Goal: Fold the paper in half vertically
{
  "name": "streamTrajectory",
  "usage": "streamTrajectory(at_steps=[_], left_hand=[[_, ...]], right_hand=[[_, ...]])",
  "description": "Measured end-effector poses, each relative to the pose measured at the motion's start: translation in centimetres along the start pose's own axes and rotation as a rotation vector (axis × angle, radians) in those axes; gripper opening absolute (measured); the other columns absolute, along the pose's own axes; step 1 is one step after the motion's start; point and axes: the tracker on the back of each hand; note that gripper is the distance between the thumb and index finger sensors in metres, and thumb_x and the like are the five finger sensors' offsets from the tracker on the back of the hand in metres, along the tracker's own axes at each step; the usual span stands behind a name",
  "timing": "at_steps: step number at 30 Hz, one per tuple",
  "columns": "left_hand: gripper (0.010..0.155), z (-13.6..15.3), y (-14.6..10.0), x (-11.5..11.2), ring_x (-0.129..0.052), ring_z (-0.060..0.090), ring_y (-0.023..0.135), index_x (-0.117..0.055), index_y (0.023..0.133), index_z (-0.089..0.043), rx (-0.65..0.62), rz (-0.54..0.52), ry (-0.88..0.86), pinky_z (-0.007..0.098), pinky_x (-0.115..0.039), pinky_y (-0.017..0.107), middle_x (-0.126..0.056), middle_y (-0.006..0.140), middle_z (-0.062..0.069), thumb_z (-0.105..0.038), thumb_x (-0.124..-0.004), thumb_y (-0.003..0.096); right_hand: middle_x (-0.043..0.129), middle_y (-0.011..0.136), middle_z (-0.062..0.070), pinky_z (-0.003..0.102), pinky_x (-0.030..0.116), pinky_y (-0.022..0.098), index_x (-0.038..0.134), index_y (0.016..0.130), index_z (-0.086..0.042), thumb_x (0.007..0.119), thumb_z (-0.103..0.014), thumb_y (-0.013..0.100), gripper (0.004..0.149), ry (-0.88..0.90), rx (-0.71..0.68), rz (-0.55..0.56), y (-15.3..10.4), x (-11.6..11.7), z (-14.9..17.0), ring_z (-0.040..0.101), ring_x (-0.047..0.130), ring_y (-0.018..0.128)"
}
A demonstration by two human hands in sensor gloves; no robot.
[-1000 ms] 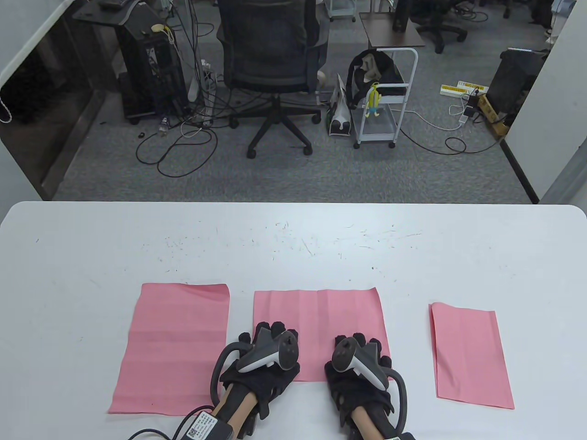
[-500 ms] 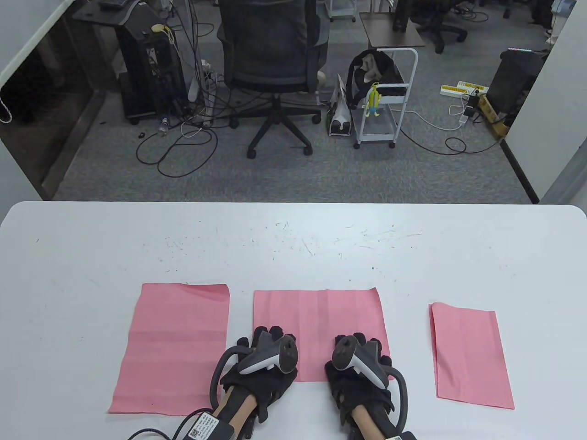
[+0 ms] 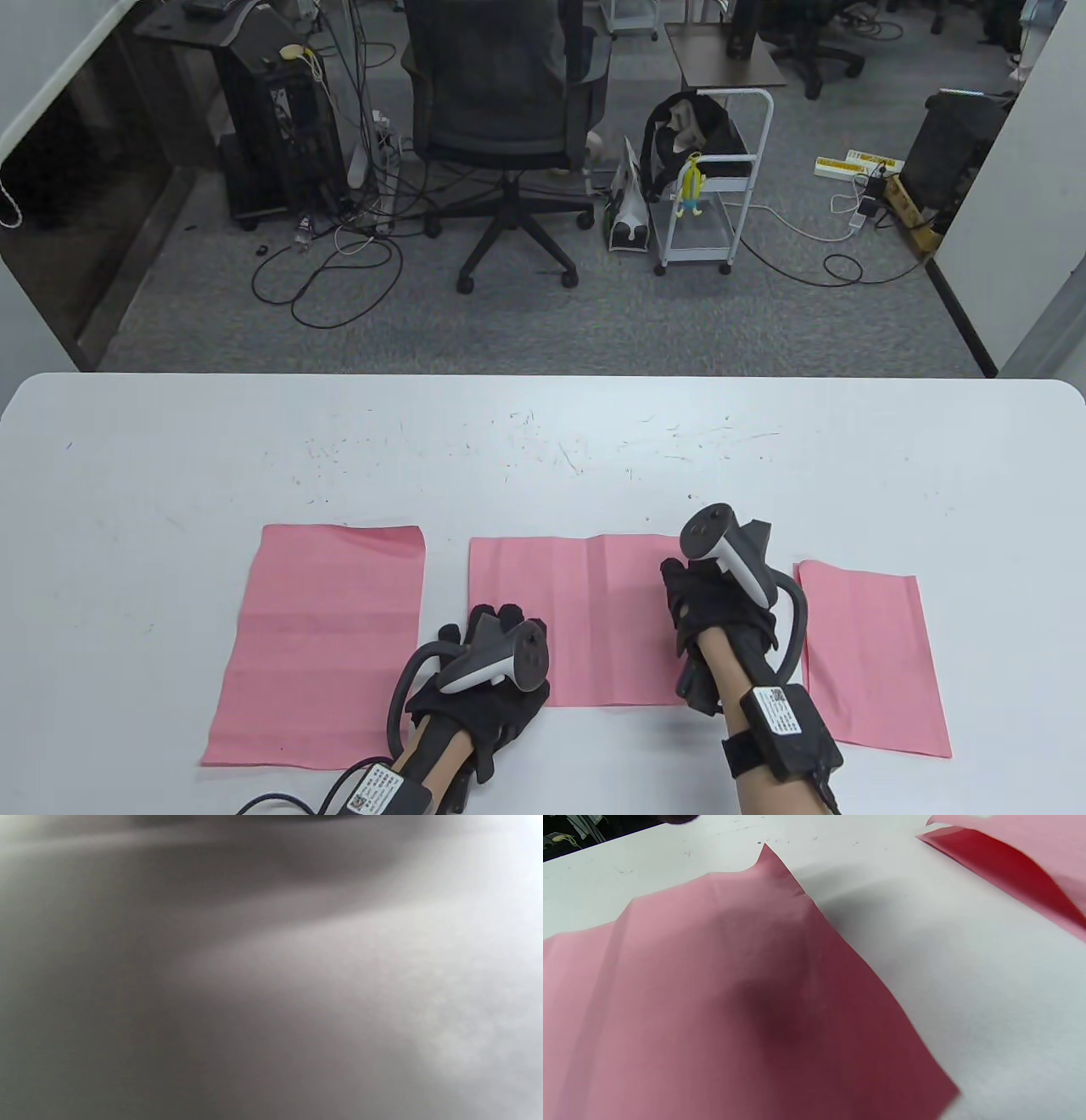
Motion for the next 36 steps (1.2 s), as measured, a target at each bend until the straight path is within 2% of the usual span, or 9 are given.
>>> streamTrajectory(at_steps=[5, 10, 17, 22, 25, 27, 30, 32, 36], left_hand=[[0.077, 0.0, 0.0, 0.1, 0.004, 0.037, 0.112, 0.004, 0.112, -0.035, 0.001, 0.005, 0.001, 0.067, -0.015, 0.081, 0.010, 0.120, 0.001, -0.064, -0.036, 0.0538], [0.077, 0.1, 0.0, 0.1, 0.004, 0.037, 0.111, 0.004, 0.112, -0.034, 0.000, 0.008, -0.001, 0.067, -0.015, 0.081, 0.010, 0.120, 0.001, -0.064, -0.036, 0.0539], [0.076, 0.1, 0.0, 0.1, 0.004, 0.036, 0.111, 0.004, 0.112, -0.035, -0.001, 0.010, -0.003, 0.067, -0.015, 0.081, 0.010, 0.120, 0.001, -0.064, -0.036, 0.0538], [0.076, 0.1, 0.0, 0.1, 0.004, 0.036, 0.111, 0.004, 0.112, -0.035, -0.002, 0.008, -0.005, 0.067, -0.015, 0.081, 0.010, 0.120, 0.001, -0.064, -0.036, 0.0538], [0.076, 0.1, 0.0, 0.1, 0.004, 0.036, 0.111, 0.004, 0.112, -0.035, -0.001, 0.009, -0.005, 0.067, -0.015, 0.081, 0.010, 0.120, 0.000, -0.064, -0.036, 0.0538], [0.076, 0.1, 0.0, 0.1, 0.004, 0.036, 0.111, 0.004, 0.112, -0.035, -0.001, 0.008, -0.005, 0.067, -0.015, 0.081, 0.010, 0.120, 0.000, -0.064, -0.036, 0.0537], [0.077, 0.1, 0.0, 0.1, 0.004, 0.036, 0.111, 0.004, 0.112, -0.035, -0.001, 0.009, -0.005, 0.067, -0.015, 0.081, 0.010, 0.120, 0.000, -0.064, -0.036, 0.0538], [0.076, 0.2, 0.0, 0.1, 0.004, 0.036, 0.111, 0.003, 0.112, -0.035, -0.001, 0.009, -0.005, 0.067, -0.015, 0.081, 0.010, 0.120, 0.000, -0.064, -0.036, 0.0538], [0.076, 0.2, 0.0, 0.1, 0.004, 0.036, 0.111, 0.004, 0.112, -0.035, -0.002, 0.010, -0.007, 0.067, -0.015, 0.081, 0.010, 0.120, 0.000, -0.064, -0.037, 0.0538]], right_hand=[[0.031, 0.117, 0.004, 0.057, 0.041, 0.078, 0.026, 0.108, -0.032, 0.068, -0.054, 0.050, 0.075, 0.006, 0.068, -0.029, 3.6, 0.7, 0.5, 0.037, 0.037, 0.108], [0.031, 0.116, 0.005, 0.057, 0.041, 0.078, 0.027, 0.107, -0.031, 0.070, -0.053, 0.049, 0.075, 0.022, 0.077, -0.079, 5.0, 2.0, 0.8, 0.035, 0.037, 0.107], [0.033, 0.115, 0.005, 0.057, 0.041, 0.078, 0.038, 0.104, -0.026, 0.074, -0.047, 0.048, 0.070, -0.038, 0.085, -0.011, 4.9, 2.7, 0.4, 0.035, 0.037, 0.107], [0.040, 0.113, 0.002, 0.056, 0.046, 0.077, 0.063, 0.087, -0.029, 0.076, -0.047, 0.047, 0.046, -0.039, 0.082, 0.047, 4.6, 2.9, 0.6, 0.034, 0.043, 0.106], [0.040, 0.113, 0.001, 0.055, 0.043, 0.077, 0.065, 0.085, -0.030, 0.076, -0.046, 0.047, 0.043, 0.011, 0.080, 0.031, 4.7, 2.9, 1.0, 0.032, 0.041, 0.106], [0.038, 0.114, 0.001, 0.055, 0.041, 0.077, 0.065, 0.087, -0.029, 0.072, -0.048, 0.048, 0.044, 0.057, 0.059, -0.010, 4.8, 2.6, 1.3, 0.033, 0.038, 0.106], [0.036, 0.115, 0.004, 0.058, 0.033, 0.077, 0.064, 0.092, -0.026, 0.068, -0.050, 0.050, 0.049, 0.259, -0.013, -0.143, 4.9, 1.6, 2.4, 0.036, 0.029, 0.106], [0.041, 0.114, 0.007, 0.059, 0.030, 0.076, 0.064, 0.094, -0.025, 0.067, -0.051, 0.050, 0.051, 0.391, -0.073, -0.223, 4.8, 0.8, 3.1, 0.038, 0.027, 0.106], [0.051, 0.113, 0.010, 0.060, 0.041, 0.075, 0.061, 0.099, -0.022, 0.066, -0.052, 0.051, 0.057, 0.562, -0.181, -0.354, 4.2, -0.4, 4.3, 0.040, 0.041, 0.105]])
Point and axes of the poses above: the tracker on the back of each hand, its own z axis roughly to the little-finger side, its own y axis roughly from the wrist to the fingertips, x = y × z
